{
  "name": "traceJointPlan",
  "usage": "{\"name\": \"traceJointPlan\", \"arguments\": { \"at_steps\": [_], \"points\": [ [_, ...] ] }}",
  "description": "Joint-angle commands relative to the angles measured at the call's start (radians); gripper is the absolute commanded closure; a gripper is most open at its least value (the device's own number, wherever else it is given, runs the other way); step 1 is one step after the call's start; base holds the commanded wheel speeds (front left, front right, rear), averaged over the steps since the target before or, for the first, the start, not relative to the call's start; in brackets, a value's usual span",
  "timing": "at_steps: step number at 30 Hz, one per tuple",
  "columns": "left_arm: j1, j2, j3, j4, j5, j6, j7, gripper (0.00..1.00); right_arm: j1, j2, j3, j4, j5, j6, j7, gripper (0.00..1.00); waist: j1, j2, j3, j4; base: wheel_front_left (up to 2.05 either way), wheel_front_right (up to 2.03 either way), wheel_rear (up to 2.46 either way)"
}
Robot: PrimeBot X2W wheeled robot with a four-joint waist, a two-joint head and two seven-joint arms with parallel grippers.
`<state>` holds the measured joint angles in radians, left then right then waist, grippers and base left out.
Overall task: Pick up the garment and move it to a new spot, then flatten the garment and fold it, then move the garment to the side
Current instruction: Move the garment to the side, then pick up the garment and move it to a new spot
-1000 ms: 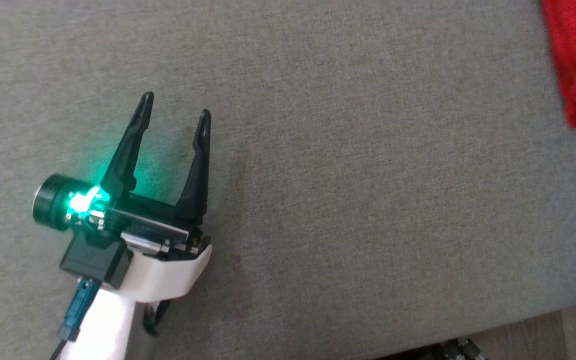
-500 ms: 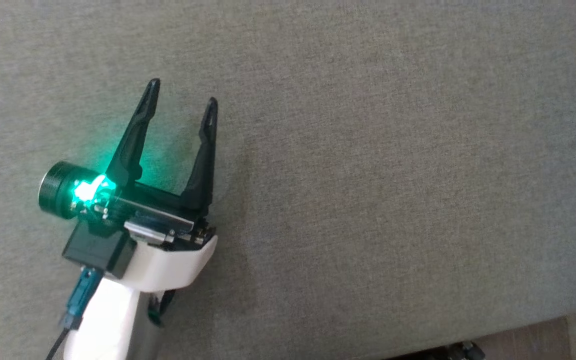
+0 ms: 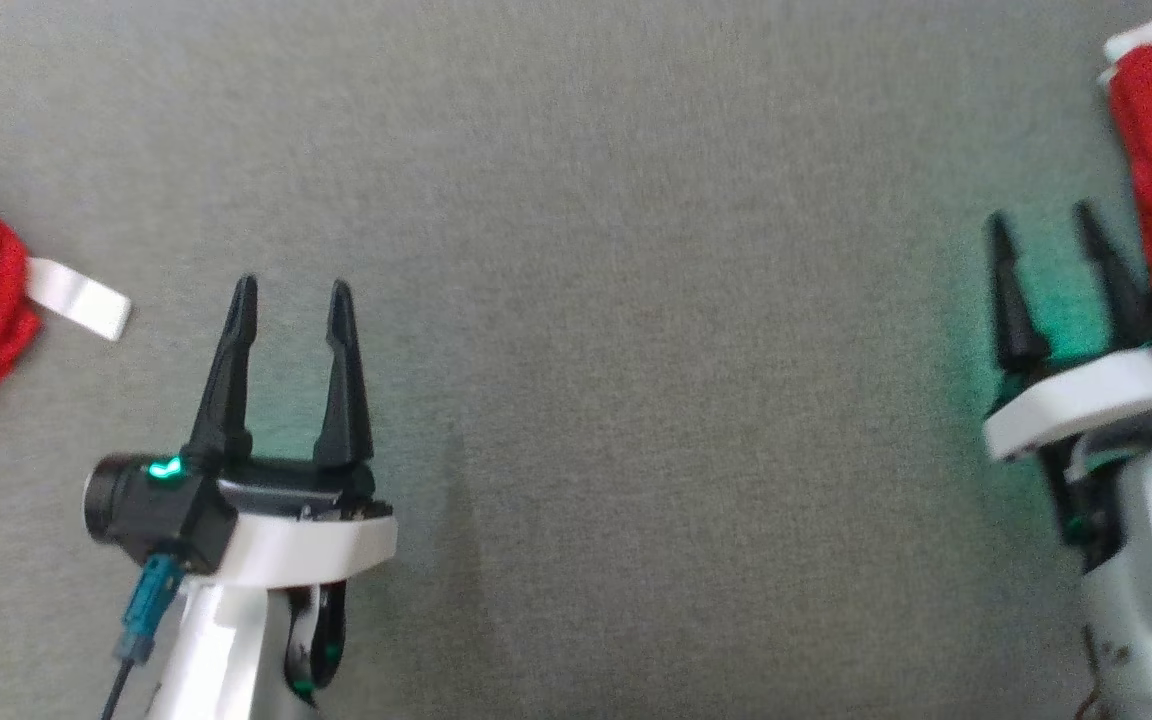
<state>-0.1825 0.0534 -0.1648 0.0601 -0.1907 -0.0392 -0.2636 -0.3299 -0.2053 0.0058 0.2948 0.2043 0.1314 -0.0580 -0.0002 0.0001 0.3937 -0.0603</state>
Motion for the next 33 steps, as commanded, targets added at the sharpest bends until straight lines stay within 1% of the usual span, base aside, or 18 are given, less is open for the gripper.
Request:
{"name": "traceJointPlan", "arguments": {
  "at_steps": [1, 4, 6, 10, 16, 20, 27, 33],
  "points": [
    [0.006, 0.001, 0.035, -0.02, -0.006, 0.005, 0.002, 0.0, 0.013, -0.013, 0.023, -0.015, 0.015, -0.001, -0.027, 0.0, 0.0002, -0.0001, -0.086, 0.045, 0.0, 0.0, 0.0],
    [0.032, -0.001, 0.048, 0.021, -0.014, 0.011, 0.002, 0.0, 0.034, -0.002, 0.118, 0.072, 0.048, -0.001, -0.12, 0.0, 0.0002, -0.0001, -0.152, 0.066, 0.0, 0.0, 0.0],
    [0.053, -0.002, 0.058, 0.04, -0.016, 0.018, 0.002, 0.0, 0.048, 0.008, 0.157, 0.128, 0.056, -0.001, -0.163, 0.0, 0.0002, -0.0001, -0.196, 0.078, 0.0, 0.0, 0.0],
    [0.103, -0.003, 0.068, 0.061, -0.023, 0.029, 0.002, 0.0, 0.084, 0.043, 0.166, 0.173, 0.035, -0.001, -0.202, 0.0, 0.0002, -0.0001, -0.274, 0.096, 0.0, 0.0, 0.0],
    [0.202, -0.003, 0.068, 0.058, -0.022, 0.039, 0.002, 0.0, 0.217, 0.11, 0.096, 0.027, -0.039, -0.001, -0.203, 0.0, 0.0002, -0.0001, -0.379, 0.107, 0.0, 0.0, 0.0],
    [0.252, -0.003, 0.075, 0.048, -0.006, 0.044, 0.002, 0.0, 0.3, 0.138, 0.06, -0.048, -0.07, -0.001, -0.204, 0.0, 0.0002, -0.0001, -0.415, 0.111, 0.0, 0.0, 0.0],
    [0.294, -0.003, 0.08, 0.029, 0.034, 0.038, 0.002, 0.0, 0.385, 0.153, 0.085, -0.092, -0.094, -0.001, -0.204, 0.0, 0.0002, -0.0001, -0.457, 0.112, 0.0, 0.0, 0.0],
    [0.3, -0.003, 0.081, 0.027, 0.076, 0.042, 0.002, 0.0, 0.398, 0.154, 0.083, -0.09, -0.097, -0.001, -0.204, 0.0, 0.0002, -0.0001, -0.466, 0.106, 0.0, 0.0, 0.0]
  ]
}}
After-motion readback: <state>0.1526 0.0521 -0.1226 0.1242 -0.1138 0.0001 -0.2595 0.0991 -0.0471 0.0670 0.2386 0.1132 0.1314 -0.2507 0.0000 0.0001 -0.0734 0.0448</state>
